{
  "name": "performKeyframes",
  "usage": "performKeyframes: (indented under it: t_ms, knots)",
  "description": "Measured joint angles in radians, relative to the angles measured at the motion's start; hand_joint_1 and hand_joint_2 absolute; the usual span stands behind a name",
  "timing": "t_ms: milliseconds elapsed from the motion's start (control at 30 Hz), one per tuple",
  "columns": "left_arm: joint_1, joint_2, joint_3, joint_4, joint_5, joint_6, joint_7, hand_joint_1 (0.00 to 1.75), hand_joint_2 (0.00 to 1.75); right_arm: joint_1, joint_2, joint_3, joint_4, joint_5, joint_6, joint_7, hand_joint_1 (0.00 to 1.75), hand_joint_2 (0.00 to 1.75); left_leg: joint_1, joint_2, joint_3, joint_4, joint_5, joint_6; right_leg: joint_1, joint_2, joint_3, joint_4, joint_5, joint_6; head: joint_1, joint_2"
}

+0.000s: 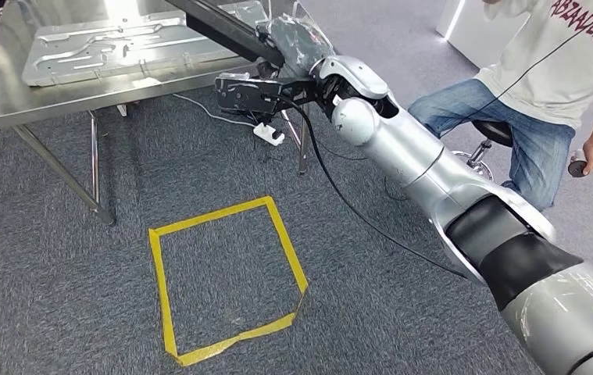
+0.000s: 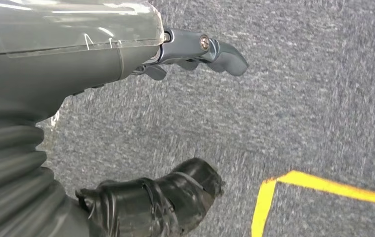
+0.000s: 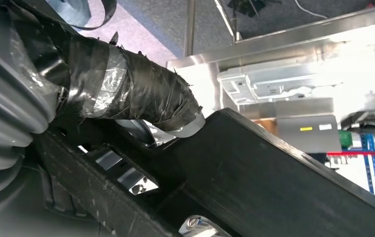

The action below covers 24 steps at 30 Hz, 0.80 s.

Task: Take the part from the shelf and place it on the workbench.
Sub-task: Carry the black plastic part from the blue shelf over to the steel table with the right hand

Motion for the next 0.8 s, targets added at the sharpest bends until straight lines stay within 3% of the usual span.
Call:
performKeyframes:
  t_ms: [67, 133, 233, 267, 300, 333, 367, 433, 500, 633, 667, 733, 800]
  knots:
    - [0.001, 0.001, 0.0, 0.0, 0.0, 0.0, 0.0, 0.0, 1.75, 0.001, -0.002, 0.004, 0.001, 0.0, 0.0, 0.0, 1.75, 1.75, 0.003, 0.0, 0.004, -0.012, 0.005, 0.004, -0.002, 0.0, 0.0, -0.002, -0.001, 0.011, 0.0, 0.0]
    - [0.0, 0.001, 0.001, 0.0, 0.0, 0.0, 0.0, 0.0, 1.75, -0.002, -0.006, 0.006, 0.001, 0.001, 0.0, 0.0, 1.75, 1.75, 0.009, 0.0, 0.013, -0.025, 0.011, 0.011, -0.002, 0.0, -0.015, 0.035, -0.027, 0.021, 0.001, 0.0]
    - [-0.001, 0.001, 0.001, 0.0, -0.002, 0.003, 0.0, 0.0, 1.75, -0.006, -0.008, 0.011, 0.001, 0.009, 0.001, 0.0, 1.75, 1.75, 0.011, 0.0, 0.017, -0.029, 0.011, 0.017, -0.006, 0.001, -0.099, 0.212, -0.106, 0.033, 0.002, 0.0]
    - [-0.001, 0.001, 0.001, 0.0, -0.003, 0.005, 0.0, 0.0, 1.75, -0.005, -0.008, 0.015, 0.001, 0.015, 0.002, 0.001, 1.75, 1.75, 0.011, 0.0, 0.018, -0.028, 0.009, 0.018, -0.007, 0.001, -0.123, 0.255, -0.115, 0.036, 0.002, 0.0]
    - [0.0, 0.0, 0.001, 0.0, -0.003, 0.007, 0.0, 0.0, 1.75, -0.003, -0.009, 0.02, 0.001, 0.021, 0.005, 0.003, 1.75, 1.75, 0.012, -0.001, 0.018, -0.026, 0.007, 0.017, -0.008, 0.0, -0.132, 0.265, -0.107, 0.038, 0.002, 0.0]
    - [0.0, 0.0, 0.001, 0.0, -0.003, 0.008, 0.001, 0.0, 1.75, -0.002, -0.01, 0.023, 0.0, 0.028, 0.008, 0.005, 1.75, 1.75, 0.013, -0.002, 0.018, -0.023, 0.004, 0.015, -0.01, 0.0, -0.12, 0.234, -0.081, 0.039, 0.002, 0.0]
    - [0.0, -0.001, 0.001, 0.0, -0.003, 0.01, 0.001, 0.0, 1.75, -0.001, -0.01, 0.026, -0.002, 0.033, 0.01, 0.006, 1.75, 1.75, 0.014, -0.003, 0.019, -0.018, -0.001, 0.013, -0.013, 0.0, -0.093, 0.175, -0.045, 0.04, 0.002, 0.0]
    - [0.0, -0.001, 0.001, 0.0, -0.003, 0.011, 0.002, 0.0, 1.75, -0.001, -0.01, 0.028, -0.007, 0.041, 0.014, 0.008, 1.75, 1.75, 0.013, -0.004, 0.018, -0.006, -0.013, 0.002, -0.013, 0.002, -0.033, 0.056, -0.004, 0.038, 0.002, 0.0]
    - [0.0, 0.0, 0.001, 0.0, -0.003, 0.012, 0.003, 0.0, 1.75, 0.0, -0.011, 0.032, -0.012, 0.053, 0.017, 0.002, 1.75, 1.75, 0.01, -0.004, 0.017, -0.001, -0.02, -0.008, -0.01, 0.004, -0.009, 0.013, -0.007, 0.027, 0.001, 0.0]
    - [0.0, -0.001, 0.001, 0.0, -0.003, 0.012, 0.004, 0.0, 1.75, 0.003, -0.012, 0.045, -0.023, 0.093, 0.071, -0.042, 1.75, 1.75, 0.012, -0.002, 0.005, 0.029, -0.039, -0.027, -0.012, 0.004, 0.005, 0.004, -0.01, -0.001, -0.001, 0.0]
    - [-0.001, 0.0, 0.001, 0.0, -0.003, 0.012, 0.005, 0.0, 1.75, 0.001, -0.012, 0.05, -0.027, 0.106, 0.095, -0.054, 1.75, 1.75, 0.013, -0.001, -0.014, 0.065, -0.054, -0.031, -0.014, 0.004, 0.012, 0.002, -0.013, -0.007, -0.001, 0.0]
    - [0.0, 0.0, 0.001, 0.0, -0.004, 0.012, 0.005, 0.0, 1.75, -0.001, -0.012, 0.066, -0.031, 0.134, 0.137, -0.068, 1.75, 1.75, 0.014, 0.0, -0.083, 0.188, -0.094, -0.037, -0.011, 0.004, 0.024, 0.001, -0.023, -0.015, -0.003, 0.0]
    - [0.001, -0.001, 0.001, 0.0, -0.004, 0.012, 0.005, 0.0, 1.75, 0.001, -0.012, 0.085, -0.032, 0.161, 0.164, -0.073, 1.75, 1.75, 0.015, 0.0, -0.149, 0.277, -0.102, -0.036, -0.006, 0.005, 0.04, 0.002, -0.036, -0.018, -0.003, 0.0]
